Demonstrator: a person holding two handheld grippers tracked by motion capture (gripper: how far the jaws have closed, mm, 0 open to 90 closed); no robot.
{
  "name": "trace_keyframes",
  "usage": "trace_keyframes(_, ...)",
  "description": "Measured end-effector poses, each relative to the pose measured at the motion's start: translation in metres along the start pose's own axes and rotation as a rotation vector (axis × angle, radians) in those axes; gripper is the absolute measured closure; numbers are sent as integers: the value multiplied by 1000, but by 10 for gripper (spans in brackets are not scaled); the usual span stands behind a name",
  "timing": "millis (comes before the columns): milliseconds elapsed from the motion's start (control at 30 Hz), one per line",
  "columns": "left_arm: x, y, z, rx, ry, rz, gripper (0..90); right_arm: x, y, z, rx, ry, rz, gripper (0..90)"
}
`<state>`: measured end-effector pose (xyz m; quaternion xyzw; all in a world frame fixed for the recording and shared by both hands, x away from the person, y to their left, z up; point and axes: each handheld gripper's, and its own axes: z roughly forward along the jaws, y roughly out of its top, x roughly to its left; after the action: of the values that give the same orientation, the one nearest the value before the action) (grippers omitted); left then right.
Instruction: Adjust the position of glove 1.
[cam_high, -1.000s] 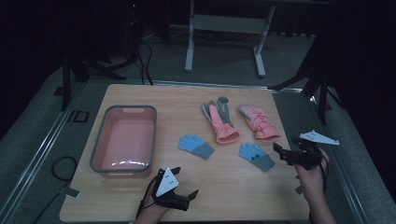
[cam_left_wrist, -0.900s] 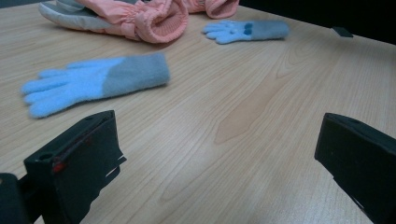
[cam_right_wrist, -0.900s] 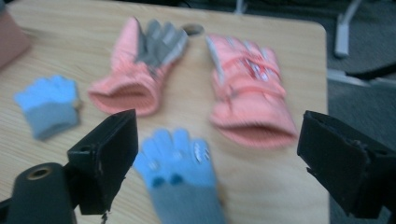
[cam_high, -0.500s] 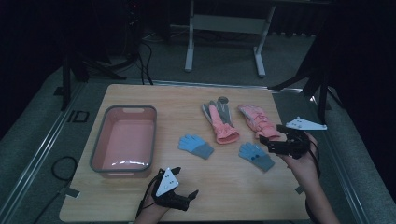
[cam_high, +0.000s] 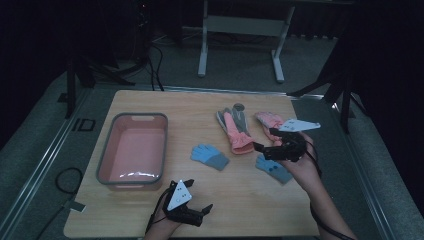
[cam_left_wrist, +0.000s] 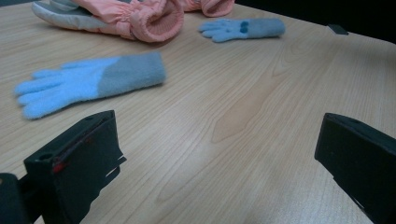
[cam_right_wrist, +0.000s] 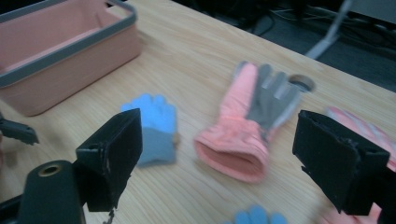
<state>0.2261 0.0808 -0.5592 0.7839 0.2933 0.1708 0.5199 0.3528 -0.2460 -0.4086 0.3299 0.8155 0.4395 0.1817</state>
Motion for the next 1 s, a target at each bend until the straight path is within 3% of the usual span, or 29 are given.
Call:
trace_keyframes(167, -1, 0, 0, 4, -3, 7, 2, 12, 5, 19, 7, 61, -48, 190)
trace_keyframes(233, -1, 0, 0, 5, -5, 13, 2, 22, 8, 37, 3, 104, -88, 300)
trace_keyframes(333, -2, 0, 1, 7, -7, 18, 2, 27, 9, 48, 21, 129, -111, 329)
trace_keyframes(400, -2, 0, 1, 8, -8, 22, 2, 36, 9, 67, 64, 150, -155, 367)
trace_keyframes(500, -2, 0, 1, 8, -9, 21, 2, 44, 8, 87, 106, 167, -183, 386)
trace_keyframes(667, -2, 0, 0, 6, -11, 27, 2, 47, 7, 117, 173, 219, -195, 432)
trace_keyframes(733, -2, 0, 0, 4, -12, 25, 2, 47, 5, 128, 198, 213, -201, 490)
trace_keyframes(833, -2, 0, 0, 4, -13, 29, 2, 45, 1, 142, 222, 245, -195, 549)
trace_keyframes(1000, -2, 0, 0, 5, -16, 27, 2, 48, -8, 163, 258, 258, -217, 541)
